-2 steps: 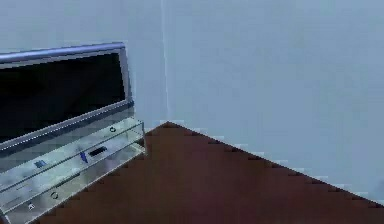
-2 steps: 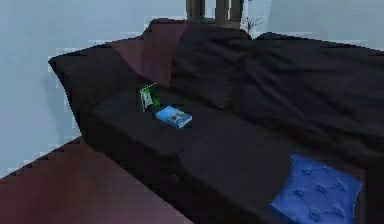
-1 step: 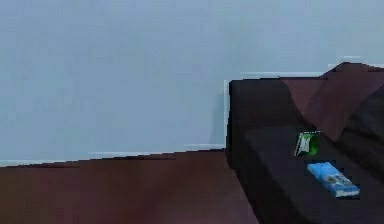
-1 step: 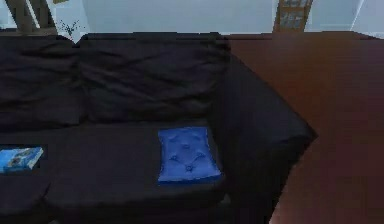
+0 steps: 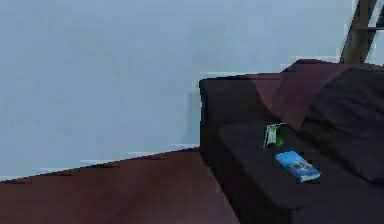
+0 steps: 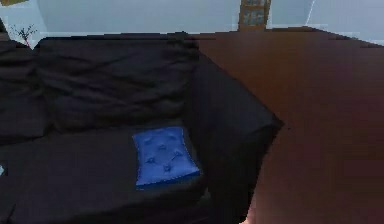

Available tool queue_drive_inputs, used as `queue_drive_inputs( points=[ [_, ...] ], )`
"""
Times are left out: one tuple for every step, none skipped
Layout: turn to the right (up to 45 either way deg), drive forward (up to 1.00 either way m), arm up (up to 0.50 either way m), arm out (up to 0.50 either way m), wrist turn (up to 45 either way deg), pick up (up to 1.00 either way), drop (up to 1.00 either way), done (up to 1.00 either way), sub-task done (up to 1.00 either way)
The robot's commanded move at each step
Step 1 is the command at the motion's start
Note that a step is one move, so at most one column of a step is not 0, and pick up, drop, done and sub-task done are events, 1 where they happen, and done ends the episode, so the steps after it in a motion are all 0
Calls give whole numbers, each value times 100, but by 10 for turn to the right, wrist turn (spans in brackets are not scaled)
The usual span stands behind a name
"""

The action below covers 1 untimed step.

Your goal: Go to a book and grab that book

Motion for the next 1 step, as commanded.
queue_drive_inputs(
  points=[
    [30,0,0,0,0,0,0,0,0]
  ],
)
